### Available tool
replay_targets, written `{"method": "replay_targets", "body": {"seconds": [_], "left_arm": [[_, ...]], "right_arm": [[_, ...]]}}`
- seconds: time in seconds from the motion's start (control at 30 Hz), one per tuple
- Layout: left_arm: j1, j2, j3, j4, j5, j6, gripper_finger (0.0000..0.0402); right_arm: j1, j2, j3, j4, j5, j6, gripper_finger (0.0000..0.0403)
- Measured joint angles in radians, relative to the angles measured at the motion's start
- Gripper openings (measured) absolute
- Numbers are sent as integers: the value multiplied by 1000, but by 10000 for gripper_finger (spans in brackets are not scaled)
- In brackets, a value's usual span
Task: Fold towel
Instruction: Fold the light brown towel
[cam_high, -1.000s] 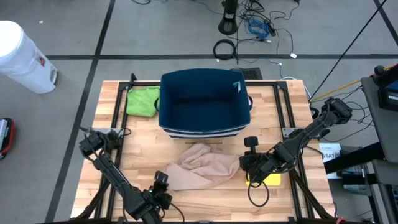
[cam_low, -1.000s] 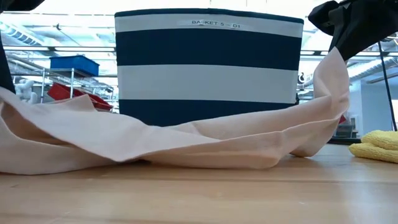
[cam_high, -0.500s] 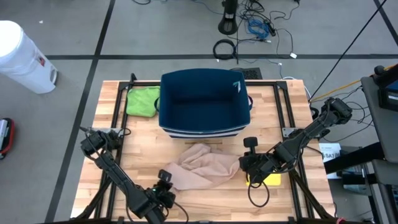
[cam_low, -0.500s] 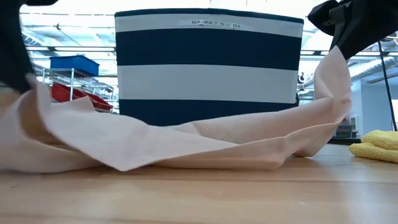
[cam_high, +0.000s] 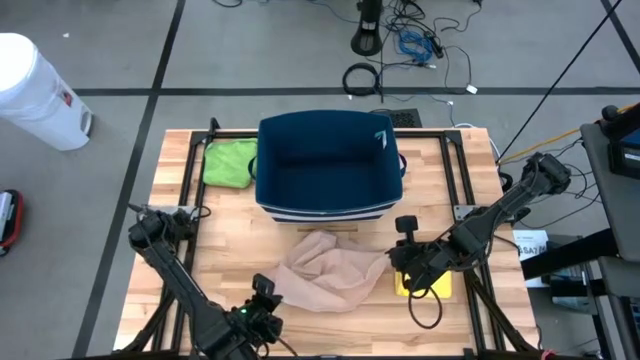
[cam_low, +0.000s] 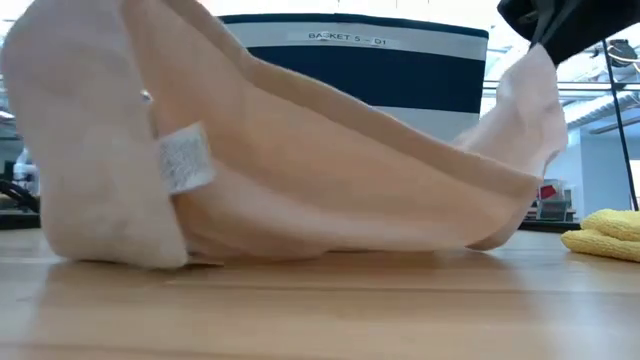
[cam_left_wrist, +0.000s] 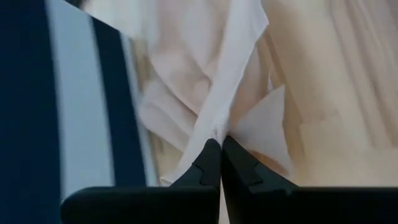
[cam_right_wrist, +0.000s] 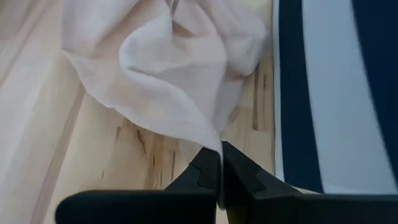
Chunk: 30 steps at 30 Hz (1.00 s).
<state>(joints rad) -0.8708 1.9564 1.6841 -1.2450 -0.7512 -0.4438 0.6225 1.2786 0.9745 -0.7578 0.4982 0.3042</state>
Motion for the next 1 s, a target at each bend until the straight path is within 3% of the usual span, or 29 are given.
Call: {"method": "replay_targets", "body": {"seconds": [0.13,0.57,1.0], "left_arm": [[21,0,-44,3,86,-61,1],[42,0,-144,158,144,-121,2],[40,0,-145,207,145,-131,69]], "right_arm": [[1,-24,0,11,-2,-2,0],[1,-24,0,9,-54,17,0],[1,-24,0,9,-59,21,0]]}}
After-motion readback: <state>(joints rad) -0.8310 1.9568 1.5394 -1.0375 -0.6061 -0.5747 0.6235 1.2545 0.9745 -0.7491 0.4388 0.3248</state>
